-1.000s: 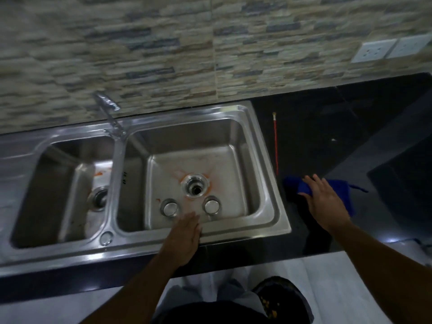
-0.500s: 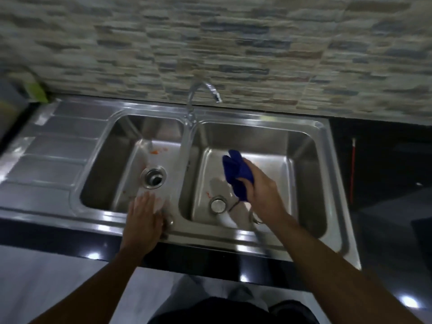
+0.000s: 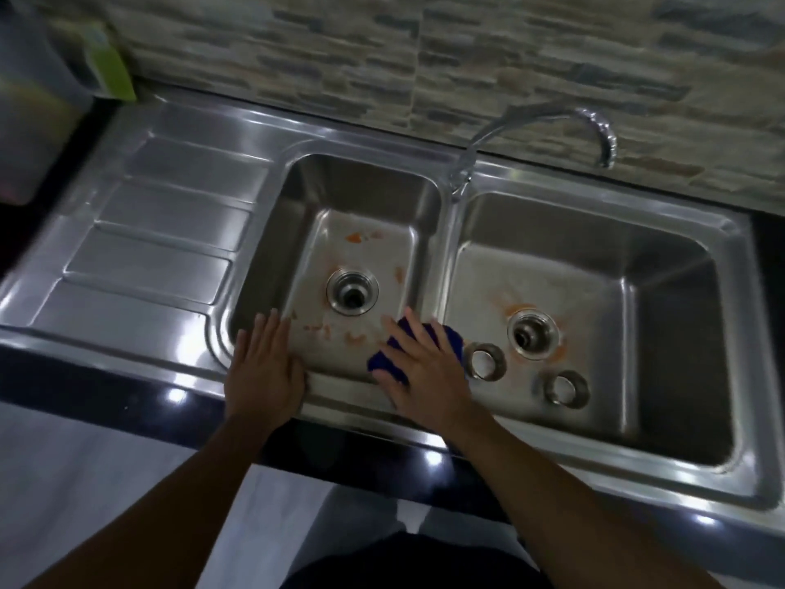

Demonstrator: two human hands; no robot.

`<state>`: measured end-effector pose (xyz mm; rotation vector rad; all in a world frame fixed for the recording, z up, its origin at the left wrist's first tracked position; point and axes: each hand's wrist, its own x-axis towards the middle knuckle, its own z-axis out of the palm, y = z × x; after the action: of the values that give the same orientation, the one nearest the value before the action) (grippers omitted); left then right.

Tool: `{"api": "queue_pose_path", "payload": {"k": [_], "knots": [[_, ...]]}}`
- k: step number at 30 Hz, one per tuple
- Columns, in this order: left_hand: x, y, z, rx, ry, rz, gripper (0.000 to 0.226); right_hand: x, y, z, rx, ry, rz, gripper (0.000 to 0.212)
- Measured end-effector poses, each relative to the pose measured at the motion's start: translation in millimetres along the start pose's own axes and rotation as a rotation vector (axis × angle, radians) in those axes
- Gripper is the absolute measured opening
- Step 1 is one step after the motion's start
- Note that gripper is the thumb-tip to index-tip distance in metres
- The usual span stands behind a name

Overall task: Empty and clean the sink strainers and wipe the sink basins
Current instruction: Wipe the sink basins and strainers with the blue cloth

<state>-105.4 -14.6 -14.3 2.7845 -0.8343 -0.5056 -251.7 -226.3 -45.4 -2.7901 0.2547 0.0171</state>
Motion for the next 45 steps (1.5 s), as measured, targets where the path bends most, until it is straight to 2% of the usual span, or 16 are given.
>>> {"api": "queue_pose_path", "payload": {"k": [5,10,16,19,23,25,28,32,36,41,45], "knots": [[5,-3,7,0.016,0.016,0.000,0.067,20,39,-6,-0.178,-0.094,-0.126,0.056],[10,-7,9,0.100,-0.065,0.034,0.074,89,73,-20,-0.072,0.034,0.051,0.056],[11,-6,9,0.135,-0.059,0.064,0.070,141,103,-33,-0.029,0.122,0.230,0.054],[10,-6,9,0.127,-0.060,0.075,0.071,141,95,-33,-0.063,0.076,0.285,0.058],[14,-6,4,0.146,-0.041,0.132,0.070,102,69,-26,-0.075,0.010,0.243,0.080],[20,-6,3,0.198,-0.036,0.211,0.067,75,54,-16,0.017,0.068,0.220,0.074],[34,-7,-2,0.200,0.007,0.251,0.060,61,39,-6,0.164,0.199,0.285,0.059],[66,-26,-20,0.171,0.116,0.290,0.056,84,42,-12,0.193,0.244,0.350,0.059],[107,-61,-42,0.136,0.136,0.264,0.061,127,48,-34,0.259,0.316,0.407,0.063],[136,-82,-41,0.060,0.155,0.197,0.066,201,39,-60,0.316,0.532,0.235,0.050],[141,-82,-26,0.115,0.191,0.149,0.065,282,22,-56,0.317,0.577,0.140,0.052]]}}
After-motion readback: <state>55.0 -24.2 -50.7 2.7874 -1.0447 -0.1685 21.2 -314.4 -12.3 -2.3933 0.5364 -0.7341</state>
